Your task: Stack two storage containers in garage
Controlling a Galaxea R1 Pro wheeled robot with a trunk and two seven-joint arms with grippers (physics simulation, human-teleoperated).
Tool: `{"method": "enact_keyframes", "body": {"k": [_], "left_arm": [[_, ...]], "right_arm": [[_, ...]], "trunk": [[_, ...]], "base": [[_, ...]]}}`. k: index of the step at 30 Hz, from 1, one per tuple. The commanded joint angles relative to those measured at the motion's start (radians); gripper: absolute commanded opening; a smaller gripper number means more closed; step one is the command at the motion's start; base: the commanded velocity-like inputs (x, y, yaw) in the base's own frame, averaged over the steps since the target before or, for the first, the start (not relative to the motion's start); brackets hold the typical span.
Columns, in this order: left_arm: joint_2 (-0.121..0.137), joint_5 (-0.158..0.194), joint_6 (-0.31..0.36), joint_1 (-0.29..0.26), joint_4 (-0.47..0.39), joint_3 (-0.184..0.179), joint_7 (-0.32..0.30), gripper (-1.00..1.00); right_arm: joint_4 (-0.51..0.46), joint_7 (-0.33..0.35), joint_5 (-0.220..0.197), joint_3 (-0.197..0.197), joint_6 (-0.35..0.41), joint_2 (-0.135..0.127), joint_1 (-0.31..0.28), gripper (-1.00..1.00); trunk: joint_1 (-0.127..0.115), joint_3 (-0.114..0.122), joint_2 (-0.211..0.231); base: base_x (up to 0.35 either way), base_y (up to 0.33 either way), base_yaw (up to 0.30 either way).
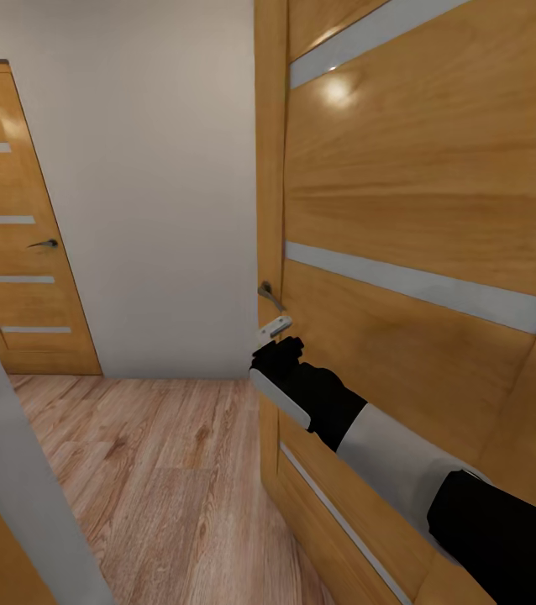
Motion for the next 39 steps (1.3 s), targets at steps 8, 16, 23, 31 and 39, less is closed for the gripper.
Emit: {"method": "enact_keyframes", "body": {"k": [8,16,23,31,39], "left_arm": [[0.000,0.011,0.000,0.000,-0.001,0.001,0.000,1.00],[0.000,0.011,0.000,0.000,-0.001,0.001,0.000,1.00],[0.001,0.011,0.000,0.000,-0.001,0.000,0.001,1.00],[0.000,0.011,0.000,0.000,-0.001,0.000,0.001,1.00],[0.001,0.011,0.000,0.000,-0.001,0.000,0.001,1.00]], "right_arm": [[0.000,-0.010,-0.010,0.002,0.003,0.000,-0.001,1.00],[0.000,-0.010,-0.011,0.001,0.004,0.000,-0.001,1.00],[0.000,-0.010,-0.056,0.002,0.005,0.000,-0.001,1.00],[0.000,-0.011,-0.070,0.003,0.008,0.000,-0.001,1.00],[0.000,-0.011,-0.068,0.003,0.022,0.000,-0.001,1.00]], "trunk": [[0.000,-0.001,-0.001],[0.000,-0.001,-0.001],[0.000,-0.001,-0.001],[0.000,-0.001,-0.001],[0.000,-0.001,-0.001]], "base": [[0.000,0.000,0.000],[0.000,0.000,0.000],[0.000,0.000,0.000],[0.000,0.000,0.000],[0.000,0.000,0.000]]}}
